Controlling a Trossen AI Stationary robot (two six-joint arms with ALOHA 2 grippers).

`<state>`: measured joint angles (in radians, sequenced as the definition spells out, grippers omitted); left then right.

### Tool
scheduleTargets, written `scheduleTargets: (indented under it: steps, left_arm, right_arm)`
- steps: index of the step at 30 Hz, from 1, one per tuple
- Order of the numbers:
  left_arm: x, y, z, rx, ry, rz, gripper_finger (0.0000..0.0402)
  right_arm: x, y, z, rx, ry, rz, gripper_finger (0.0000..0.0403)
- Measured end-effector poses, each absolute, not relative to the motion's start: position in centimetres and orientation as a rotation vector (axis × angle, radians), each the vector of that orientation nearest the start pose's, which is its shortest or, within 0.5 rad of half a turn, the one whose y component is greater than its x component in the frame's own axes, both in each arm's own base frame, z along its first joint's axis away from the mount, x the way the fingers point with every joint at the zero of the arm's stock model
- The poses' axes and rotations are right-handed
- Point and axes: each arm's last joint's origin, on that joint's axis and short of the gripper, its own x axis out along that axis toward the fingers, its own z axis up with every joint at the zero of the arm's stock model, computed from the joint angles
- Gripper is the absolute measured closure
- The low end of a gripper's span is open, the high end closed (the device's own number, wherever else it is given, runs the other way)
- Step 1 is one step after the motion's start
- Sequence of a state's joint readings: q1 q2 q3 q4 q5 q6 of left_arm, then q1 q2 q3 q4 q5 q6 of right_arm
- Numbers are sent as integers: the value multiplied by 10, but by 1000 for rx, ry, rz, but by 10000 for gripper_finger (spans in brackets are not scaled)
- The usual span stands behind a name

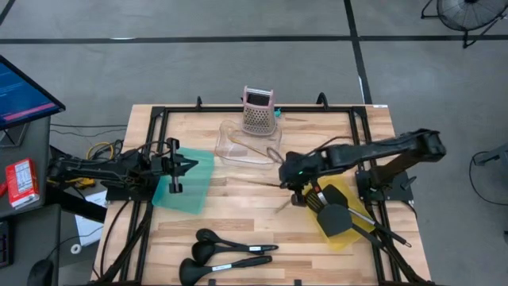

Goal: Pick & Place Kitchen Items
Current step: Put the gold knife into the transparent bin

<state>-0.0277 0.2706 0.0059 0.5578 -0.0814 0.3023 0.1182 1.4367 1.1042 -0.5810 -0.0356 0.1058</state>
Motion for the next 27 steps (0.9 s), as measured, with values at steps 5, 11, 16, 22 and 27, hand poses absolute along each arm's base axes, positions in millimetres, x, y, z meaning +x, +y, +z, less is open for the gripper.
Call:
scheduleTargets:
  steps: [5, 11, 16, 22, 27]
  left_arm:
    - [110, -1, 196, 284, -284, 97, 400]
    - [110, -1, 196, 284, -288, 98, 400]
    - [110, -1, 197, 284, -289, 98, 400]
    - [110, -1, 197, 283, -292, 99, 400]
    - [110, -1, 197, 283, -295, 99, 400]
  right_arm:
    - [279, 36, 305, 106, 690, 180, 400]
    - [260, 38, 347, 132, 436, 333, 400]
    - [246, 38, 372, 126, 267, 407, 400]
    - [233, 41, 395, 113, 94, 538, 400]
    - [228, 41, 404, 102, 22, 556, 400]
